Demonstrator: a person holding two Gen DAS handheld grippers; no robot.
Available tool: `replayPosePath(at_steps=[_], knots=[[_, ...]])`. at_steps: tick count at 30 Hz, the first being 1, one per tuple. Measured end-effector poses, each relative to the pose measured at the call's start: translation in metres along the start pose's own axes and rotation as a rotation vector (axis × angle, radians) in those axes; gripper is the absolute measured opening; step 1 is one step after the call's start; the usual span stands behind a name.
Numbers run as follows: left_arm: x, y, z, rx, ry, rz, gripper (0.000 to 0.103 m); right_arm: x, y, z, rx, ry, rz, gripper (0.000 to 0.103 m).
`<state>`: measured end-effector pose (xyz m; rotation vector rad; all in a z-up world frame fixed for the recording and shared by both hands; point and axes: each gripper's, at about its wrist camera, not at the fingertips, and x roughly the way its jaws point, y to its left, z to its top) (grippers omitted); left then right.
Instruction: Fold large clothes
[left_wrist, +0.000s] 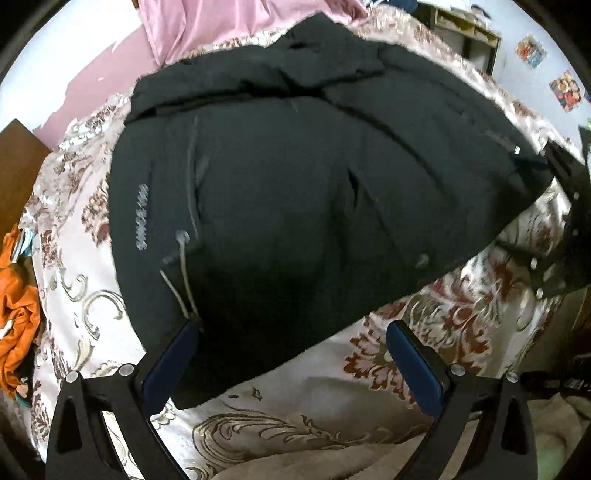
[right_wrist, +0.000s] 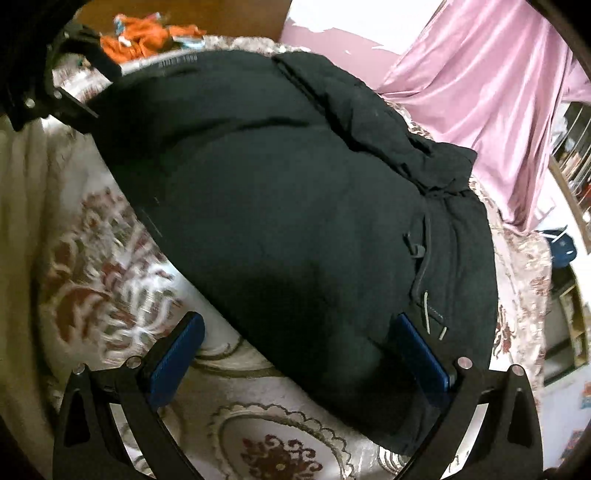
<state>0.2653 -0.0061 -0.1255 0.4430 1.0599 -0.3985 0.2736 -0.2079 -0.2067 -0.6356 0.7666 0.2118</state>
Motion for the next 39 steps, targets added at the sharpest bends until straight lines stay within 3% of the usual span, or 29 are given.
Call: replayPosePath(at_steps=[4, 13, 16, 20, 26, 34, 39], knots=[[0.016, -0.011, -0.005, 0.042, 0.066, 0.037, 0.103, 0.005, 0.003, 0.000, -0.005, -0.004, -0.062, 0.101], [0.023, -0.020, 0.001, 0.065, 0.100, 0.081, 0.103, 0.009, -0.002, 0.016, 0.044, -0.045, -0.149, 0.101], [0.018, -0.021, 0.001, 0.070, 0.080, 0.058, 0.103, 0.010, -0.016, 0.022, 0.114, -0.032, -0.076, 0.100], [0.008, -0.024, 0.000, 0.071, 0.038, 0.027, 0.103, -0.001, -0.046, 0.033, 0.250, -0.055, 0.055, 0.087], [-0.004, -0.040, -0.009, 0.116, 0.013, -0.001, 0.103, -0.010, -0.068, 0.064, 0.281, -0.066, 0.157, 0.077], [0.018, -0.046, 0.005, 0.174, 0.058, 0.186, 0.103, -0.003, -0.102, 0.111, 0.367, -0.036, 0.275, 0.075], [0.002, -0.037, 0.015, 0.139, -0.050, 0.335, 0.100, -0.004, -0.115, 0.123, 0.420, -0.052, 0.278, 0.073]])
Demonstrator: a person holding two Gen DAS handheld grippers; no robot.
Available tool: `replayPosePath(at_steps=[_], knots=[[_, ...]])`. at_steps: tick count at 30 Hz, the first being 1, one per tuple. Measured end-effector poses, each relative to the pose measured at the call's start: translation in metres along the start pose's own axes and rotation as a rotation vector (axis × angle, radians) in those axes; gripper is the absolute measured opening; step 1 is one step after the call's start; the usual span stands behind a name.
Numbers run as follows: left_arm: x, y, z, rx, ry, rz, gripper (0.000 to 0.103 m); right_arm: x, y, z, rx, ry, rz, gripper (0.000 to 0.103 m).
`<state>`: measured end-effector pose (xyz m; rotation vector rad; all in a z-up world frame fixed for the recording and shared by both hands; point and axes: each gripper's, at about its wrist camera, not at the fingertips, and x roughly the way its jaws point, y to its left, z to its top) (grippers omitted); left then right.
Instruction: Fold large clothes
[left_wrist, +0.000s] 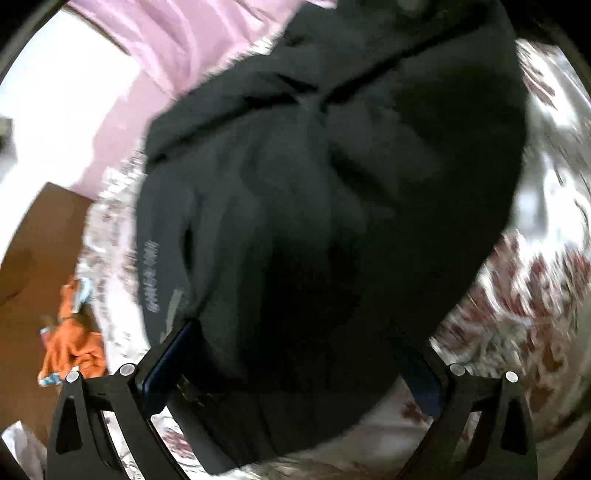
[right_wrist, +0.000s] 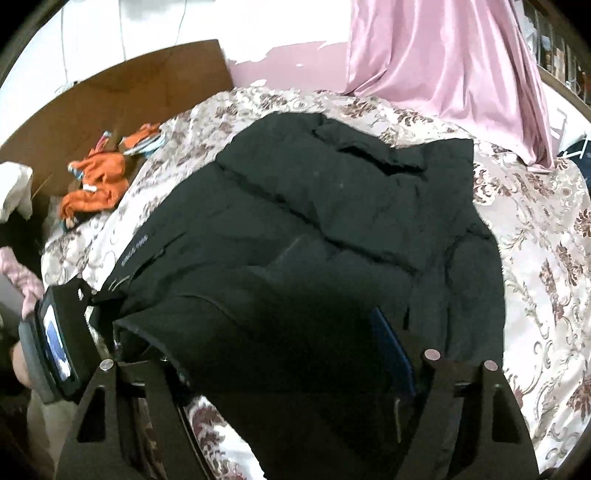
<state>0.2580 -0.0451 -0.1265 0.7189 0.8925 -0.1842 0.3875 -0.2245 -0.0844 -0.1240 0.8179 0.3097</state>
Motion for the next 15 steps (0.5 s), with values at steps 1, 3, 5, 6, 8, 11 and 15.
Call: replayPosePath(at_steps=[1, 3, 5, 6, 8, 11, 15], knots=[[-0.005, 0.006, 0.002, -0.026, -0.020, 0.013, 0.095, -0.002, -0.002, 0.003, 0.006, -0.009, -0.003, 0.072], [-0.011, 0.019, 0.006, -0.065, -0.054, 0.036, 0.081, -0.006, -0.005, 0.008, 0.013, -0.024, -0.012, 0.070], [-0.027, 0.034, 0.010, -0.105, -0.114, 0.049, 0.074, -0.013, -0.009, 0.010, 0.020, -0.057, -0.031, 0.069], [-0.028, 0.041, 0.014, -0.114, -0.134, 0.055, 0.067, -0.017, -0.010, 0.011, 0.022, -0.073, -0.041, 0.067], [-0.041, 0.052, 0.022, -0.142, -0.181, 0.091, 0.052, -0.026, -0.013, 0.010, 0.022, -0.116, -0.074, 0.058], [-0.048, 0.077, 0.039, -0.185, -0.236, 0.114, 0.043, -0.033, -0.011, 0.007, 0.004, -0.156, -0.103, 0.037], [-0.055, 0.085, 0.051, -0.199, -0.274, 0.115, 0.020, -0.040, -0.002, 0.001, -0.026, -0.183, -0.132, 0.016]])
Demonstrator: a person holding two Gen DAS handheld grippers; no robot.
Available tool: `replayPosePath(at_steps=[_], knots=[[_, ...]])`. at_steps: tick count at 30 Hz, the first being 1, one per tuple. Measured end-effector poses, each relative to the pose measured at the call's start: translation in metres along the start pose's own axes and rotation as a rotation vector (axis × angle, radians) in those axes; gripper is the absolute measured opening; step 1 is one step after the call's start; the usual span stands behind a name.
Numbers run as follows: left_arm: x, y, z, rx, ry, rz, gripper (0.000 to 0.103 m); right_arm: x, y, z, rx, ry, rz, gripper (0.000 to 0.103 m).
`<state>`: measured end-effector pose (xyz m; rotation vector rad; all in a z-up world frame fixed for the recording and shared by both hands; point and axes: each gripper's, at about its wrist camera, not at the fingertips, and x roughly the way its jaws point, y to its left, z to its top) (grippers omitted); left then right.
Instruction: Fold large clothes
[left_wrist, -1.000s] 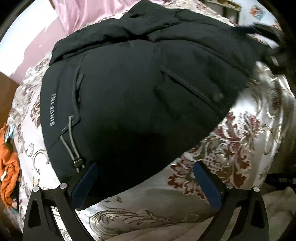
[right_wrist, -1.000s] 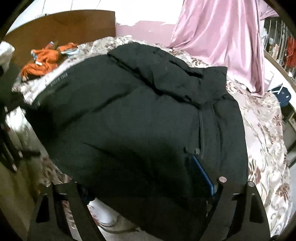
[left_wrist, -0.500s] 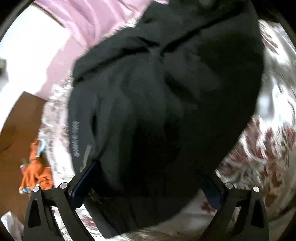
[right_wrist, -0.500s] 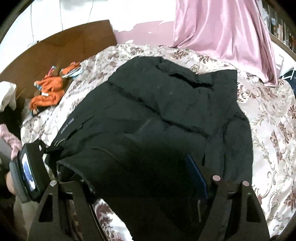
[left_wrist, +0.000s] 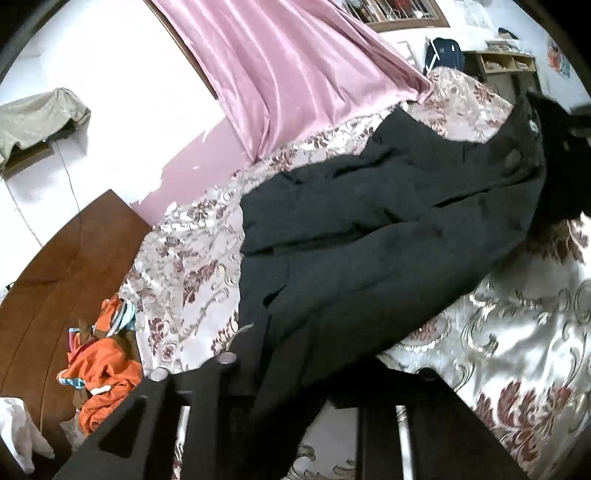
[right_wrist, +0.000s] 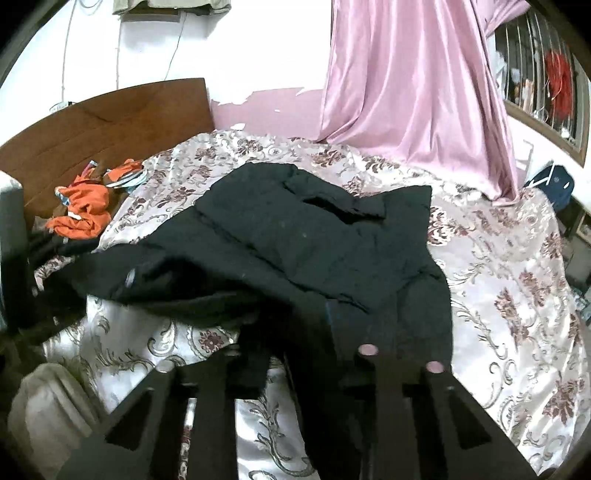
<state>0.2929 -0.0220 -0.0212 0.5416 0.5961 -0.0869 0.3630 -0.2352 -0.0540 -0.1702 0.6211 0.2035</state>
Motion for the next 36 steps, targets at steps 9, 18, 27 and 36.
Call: replayPosePath(at_steps=[9, 18, 27, 36], knots=[[-0.039, -0.008, -0.013, 0.027, -0.073, -0.032, 0.012, -0.037, 0.006, -0.026, 0.009, -0.099, -0.031, 0.007], [-0.118, 0.004, -0.038, 0.004, -0.136, -0.049, 0.011, -0.103, 0.031, -0.045, -0.107, -0.182, -0.038, 0.007], [-0.186, 0.014, -0.065, 0.008, -0.188, -0.043, 0.010, -0.171, 0.052, -0.049, -0.211, -0.237, -0.026, 0.007], [-0.229, 0.014, -0.062, 0.007, -0.240, -0.036, 0.010, -0.223, 0.063, -0.056, -0.253, -0.287, -0.038, 0.006]])
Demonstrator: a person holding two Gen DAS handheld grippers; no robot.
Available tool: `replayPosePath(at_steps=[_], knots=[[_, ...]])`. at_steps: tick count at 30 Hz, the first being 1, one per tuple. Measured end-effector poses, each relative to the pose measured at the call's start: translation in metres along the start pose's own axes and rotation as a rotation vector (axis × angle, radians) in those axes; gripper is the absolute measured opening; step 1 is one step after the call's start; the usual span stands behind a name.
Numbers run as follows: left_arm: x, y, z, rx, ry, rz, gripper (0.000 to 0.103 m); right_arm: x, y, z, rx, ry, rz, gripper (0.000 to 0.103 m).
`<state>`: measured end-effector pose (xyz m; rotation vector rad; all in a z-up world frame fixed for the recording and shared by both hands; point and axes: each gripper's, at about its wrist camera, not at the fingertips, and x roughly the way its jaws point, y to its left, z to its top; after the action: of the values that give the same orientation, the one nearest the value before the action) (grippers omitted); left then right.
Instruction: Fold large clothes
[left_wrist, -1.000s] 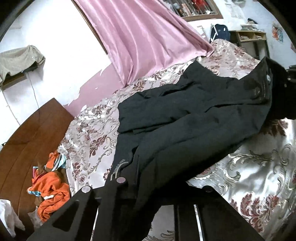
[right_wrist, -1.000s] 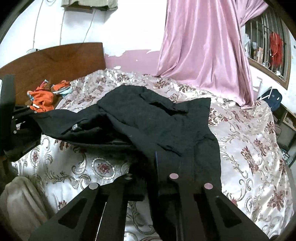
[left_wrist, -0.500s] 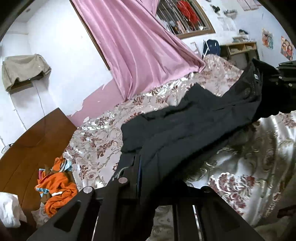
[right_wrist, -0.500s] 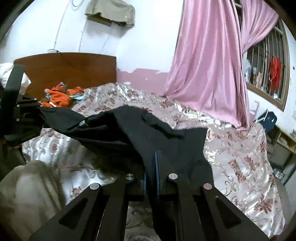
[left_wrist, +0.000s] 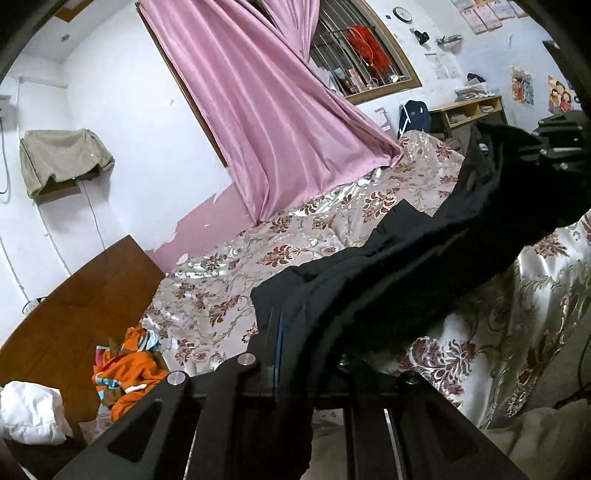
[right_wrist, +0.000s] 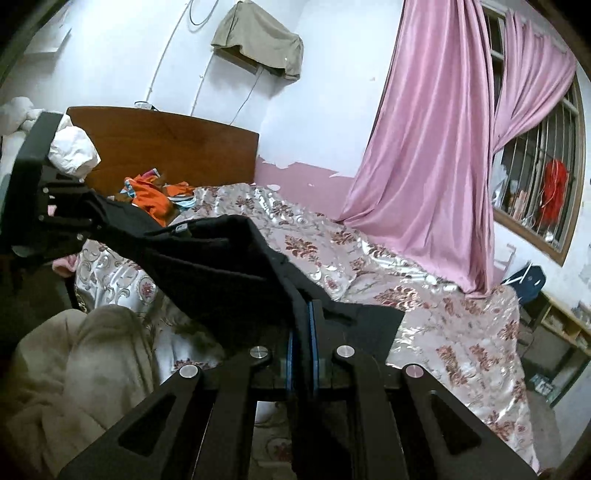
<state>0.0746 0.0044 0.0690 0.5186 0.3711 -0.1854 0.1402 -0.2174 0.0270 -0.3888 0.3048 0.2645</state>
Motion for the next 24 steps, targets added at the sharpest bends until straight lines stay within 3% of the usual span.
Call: replayPosePath(at_steps=[9, 15, 24], knots=[[0.043, 0.000, 0.017, -0.033, 0.020, 0.026, 0.010, 0.037, -0.006, -0.001, 0.021, -0.008, -0.091, 0.007], [0.090, 0.014, 0.040, -0.077, 0.040, 0.037, 0.010, 0.072, -0.011, 0.015, 0.005, -0.047, -0.139, 0.007], [0.187, 0.024, 0.071, -0.038, 0.063, 0.036, 0.010, 0.158, -0.033, 0.035, 0.014, -0.080, -0.209, 0.007]])
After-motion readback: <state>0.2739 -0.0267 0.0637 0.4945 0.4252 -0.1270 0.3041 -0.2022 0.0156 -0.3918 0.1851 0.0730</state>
